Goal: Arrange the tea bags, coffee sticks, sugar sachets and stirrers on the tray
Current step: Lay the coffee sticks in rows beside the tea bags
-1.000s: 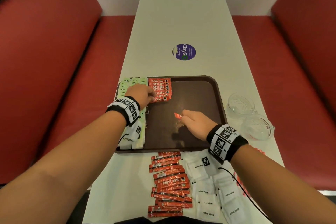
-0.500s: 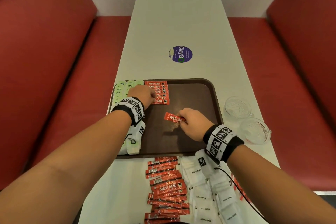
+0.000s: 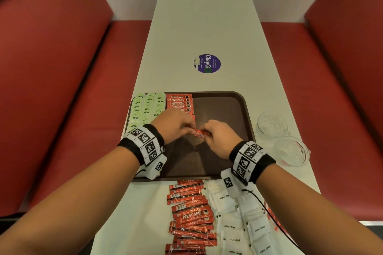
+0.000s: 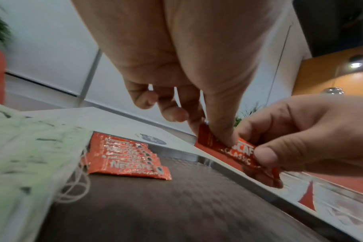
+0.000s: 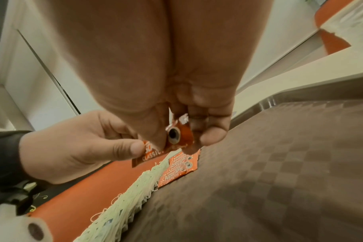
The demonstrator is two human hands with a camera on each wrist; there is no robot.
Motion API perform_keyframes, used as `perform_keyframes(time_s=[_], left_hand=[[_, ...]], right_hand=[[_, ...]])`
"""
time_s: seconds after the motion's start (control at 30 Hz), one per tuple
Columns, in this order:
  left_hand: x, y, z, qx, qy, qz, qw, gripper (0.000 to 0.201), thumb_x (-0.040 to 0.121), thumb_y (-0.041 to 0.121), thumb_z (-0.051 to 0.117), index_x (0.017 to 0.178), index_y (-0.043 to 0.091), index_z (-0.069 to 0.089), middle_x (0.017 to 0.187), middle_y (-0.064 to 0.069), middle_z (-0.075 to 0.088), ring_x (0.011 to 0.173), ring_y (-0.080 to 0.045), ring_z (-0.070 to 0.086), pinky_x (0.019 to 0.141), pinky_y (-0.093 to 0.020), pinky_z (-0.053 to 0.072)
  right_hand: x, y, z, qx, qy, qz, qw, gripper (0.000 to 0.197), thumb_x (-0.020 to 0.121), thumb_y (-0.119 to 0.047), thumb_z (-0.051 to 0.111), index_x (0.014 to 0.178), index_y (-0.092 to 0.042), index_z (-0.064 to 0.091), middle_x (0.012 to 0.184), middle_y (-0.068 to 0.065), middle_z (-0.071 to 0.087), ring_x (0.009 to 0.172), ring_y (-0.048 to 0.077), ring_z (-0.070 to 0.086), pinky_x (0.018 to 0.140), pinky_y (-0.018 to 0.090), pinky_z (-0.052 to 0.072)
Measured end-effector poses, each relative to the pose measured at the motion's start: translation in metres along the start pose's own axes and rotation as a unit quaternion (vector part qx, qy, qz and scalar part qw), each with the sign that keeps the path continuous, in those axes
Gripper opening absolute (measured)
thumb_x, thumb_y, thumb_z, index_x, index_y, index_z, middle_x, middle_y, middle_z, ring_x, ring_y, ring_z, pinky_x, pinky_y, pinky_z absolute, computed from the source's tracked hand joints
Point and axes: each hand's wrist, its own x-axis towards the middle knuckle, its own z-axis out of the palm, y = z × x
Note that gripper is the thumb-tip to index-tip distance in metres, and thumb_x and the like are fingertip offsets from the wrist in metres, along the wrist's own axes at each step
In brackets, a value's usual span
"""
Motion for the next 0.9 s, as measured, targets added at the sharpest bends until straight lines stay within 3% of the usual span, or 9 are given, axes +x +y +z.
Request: perform_keyframes(time_s=[0.1, 0.17, 0.33, 0.5, 0.6, 0.77, 0.9], left_hand=[[0.000, -0.016, 0.003, 0.001, 0.029, -0.070, 0.997, 0.003, 0.089, 0.033, 0.071, 0.089, 0.032, 0.073, 0.079, 0.015, 0.063, 0.079, -0.009, 0.058, 0.072, -0.026, 0.040], [0.002, -0.033, 0.006, 0.011, 0.032, -0.139, 0.990, 0.004, 0.090, 0.034, 0.069, 0.091, 0.031, 0.071, 0.085, 0.014, 0.064, 0.084, -0.011, 0.059, 0.076, -0.028, 0.044], [0.013, -0.058, 0.014, 0.068, -0.007, -0.218, 0.974, 0.010, 0.091, 0.039, 0.066, 0.094, 0.030, 0.069, 0.093, 0.009, 0.067, 0.090, -0.015, 0.062, 0.083, -0.033, 0.051], [0.025, -0.058, 0.014, 0.111, 0.008, -0.242, 0.964, 0.011, 0.087, 0.040, 0.070, 0.094, 0.032, 0.071, 0.094, 0.009, 0.069, 0.091, -0.015, 0.063, 0.085, -0.037, 0.054], [0.029, -0.056, 0.014, 0.105, 0.016, -0.243, 0.964, 0.013, 0.088, 0.035, 0.069, 0.100, 0.030, 0.071, 0.098, 0.007, 0.069, 0.092, -0.017, 0.064, 0.087, -0.039, 0.054], [0.032, -0.043, 0.021, 0.111, -0.029, -0.172, 0.978, 0.021, 0.084, 0.041, 0.074, 0.104, 0.034, 0.071, 0.105, 0.007, 0.067, 0.100, -0.016, 0.061, 0.091, -0.038, 0.052], [0.036, -0.040, 0.021, 0.136, -0.049, -0.184, 0.972, 0.021, 0.088, 0.043, 0.068, 0.107, 0.034, 0.070, 0.107, 0.006, 0.068, 0.100, -0.018, 0.061, 0.089, -0.037, 0.052]], right_hand=[[-0.003, -0.001, 0.001, 0.026, 0.004, 0.048, 0.999, 0.051, 0.094, -0.025, 0.064, 0.142, -0.021, 0.047, 0.124, 0.000, 0.059, 0.109, 0.018, 0.060, 0.098, 0.034, 0.049], [-0.005, 0.001, 0.002, 0.014, -0.020, 0.073, 0.997, 0.060, 0.093, -0.029, 0.067, 0.146, -0.022, 0.040, 0.124, 0.000, 0.059, 0.110, 0.019, 0.060, 0.095, 0.032, 0.049], [-0.013, 0.005, 0.005, -0.066, -0.166, 0.063, 0.982, 0.036, 0.089, -0.039, 0.071, 0.119, -0.023, 0.061, 0.098, -0.010, 0.060, 0.090, 0.013, 0.058, 0.078, 0.026, 0.045], [-0.021, 0.007, 0.013, -0.094, -0.254, 0.045, 0.962, 0.033, 0.081, -0.037, 0.079, 0.110, -0.023, 0.071, 0.097, -0.008, 0.066, 0.087, 0.014, 0.062, 0.077, 0.028, 0.050], [-0.024, 0.007, 0.015, -0.089, -0.260, 0.042, 0.961, 0.029, 0.081, -0.030, 0.080, 0.109, -0.022, 0.074, 0.094, -0.008, 0.066, 0.084, 0.014, 0.061, 0.075, 0.027, 0.049], [-0.029, 0.005, 0.020, -0.086, -0.264, 0.043, 0.960, 0.024, 0.085, -0.027, 0.076, 0.109, -0.024, 0.075, 0.095, -0.008, 0.067, 0.085, 0.012, 0.062, 0.076, 0.025, 0.048], [-0.033, 0.002, 0.020, -0.092, -0.255, 0.040, 0.962, 0.020, 0.088, -0.023, 0.071, 0.107, -0.024, 0.076, 0.094, -0.010, 0.069, 0.085, 0.012, 0.062, 0.080, 0.024, 0.049]])
